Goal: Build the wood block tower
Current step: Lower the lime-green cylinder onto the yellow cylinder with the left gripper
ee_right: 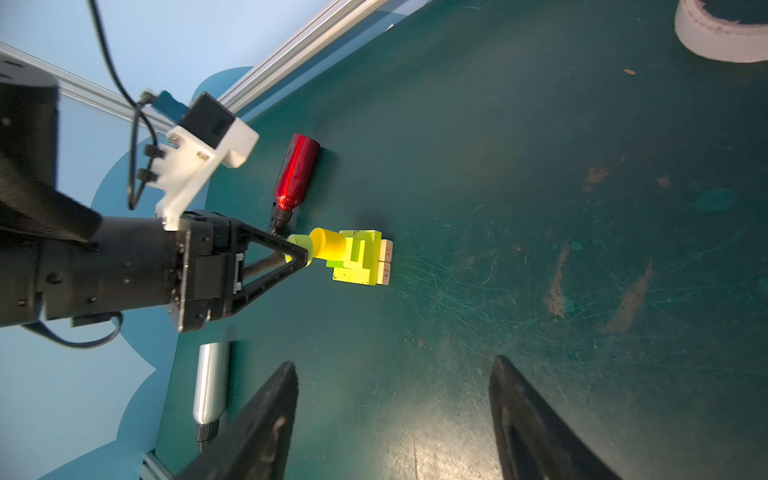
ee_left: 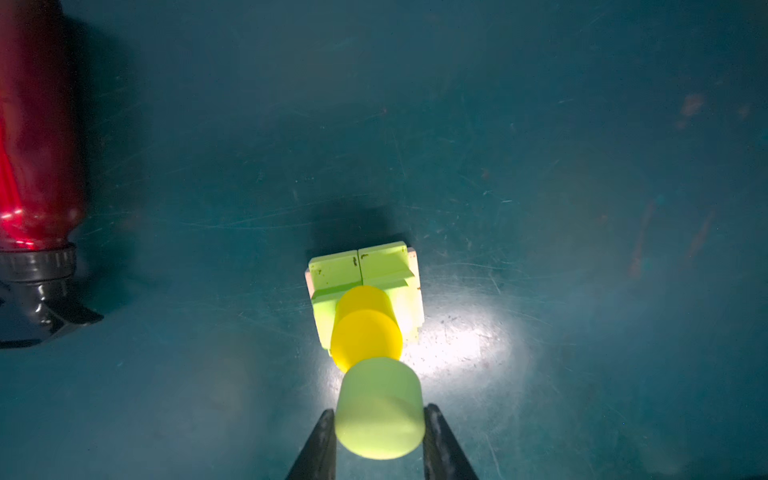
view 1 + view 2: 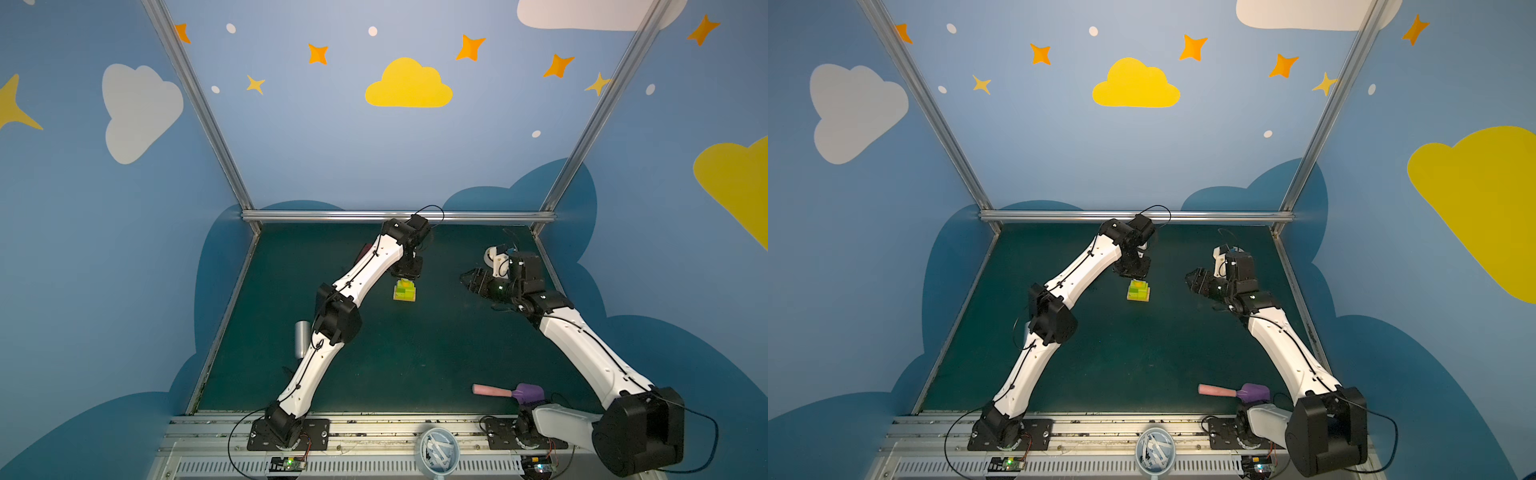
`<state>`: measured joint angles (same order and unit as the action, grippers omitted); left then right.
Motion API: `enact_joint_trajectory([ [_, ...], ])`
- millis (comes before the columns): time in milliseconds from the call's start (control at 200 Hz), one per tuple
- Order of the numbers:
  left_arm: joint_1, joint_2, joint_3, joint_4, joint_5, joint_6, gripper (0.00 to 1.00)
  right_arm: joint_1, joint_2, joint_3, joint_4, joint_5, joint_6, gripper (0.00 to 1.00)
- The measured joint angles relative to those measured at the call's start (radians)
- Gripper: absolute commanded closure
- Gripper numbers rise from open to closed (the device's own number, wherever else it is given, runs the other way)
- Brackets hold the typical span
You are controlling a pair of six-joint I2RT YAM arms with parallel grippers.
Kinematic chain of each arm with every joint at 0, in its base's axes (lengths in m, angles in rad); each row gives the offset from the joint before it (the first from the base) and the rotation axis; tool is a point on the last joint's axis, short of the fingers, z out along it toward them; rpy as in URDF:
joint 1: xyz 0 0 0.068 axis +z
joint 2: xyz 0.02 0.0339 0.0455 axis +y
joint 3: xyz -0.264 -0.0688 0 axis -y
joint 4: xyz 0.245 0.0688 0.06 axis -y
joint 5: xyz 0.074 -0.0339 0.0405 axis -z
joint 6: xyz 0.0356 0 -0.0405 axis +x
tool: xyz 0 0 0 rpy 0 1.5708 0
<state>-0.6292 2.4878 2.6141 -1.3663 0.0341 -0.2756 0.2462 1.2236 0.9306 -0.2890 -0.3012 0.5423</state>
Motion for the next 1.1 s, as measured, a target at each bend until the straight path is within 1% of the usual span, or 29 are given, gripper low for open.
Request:
enact_joint_trajectory([
  [395,0.000,0.003,0.000,0.033,-0.044,0.010,0.65,-0.010,0.033,0.000,0.002,-0.012,0.000,0.29],
  [1101,0.003,0.034,0.007,0.053,-0.047,0.011,0.64,-0.018,0.065,0.000,0.017,-0.034,0.000,0.29],
])
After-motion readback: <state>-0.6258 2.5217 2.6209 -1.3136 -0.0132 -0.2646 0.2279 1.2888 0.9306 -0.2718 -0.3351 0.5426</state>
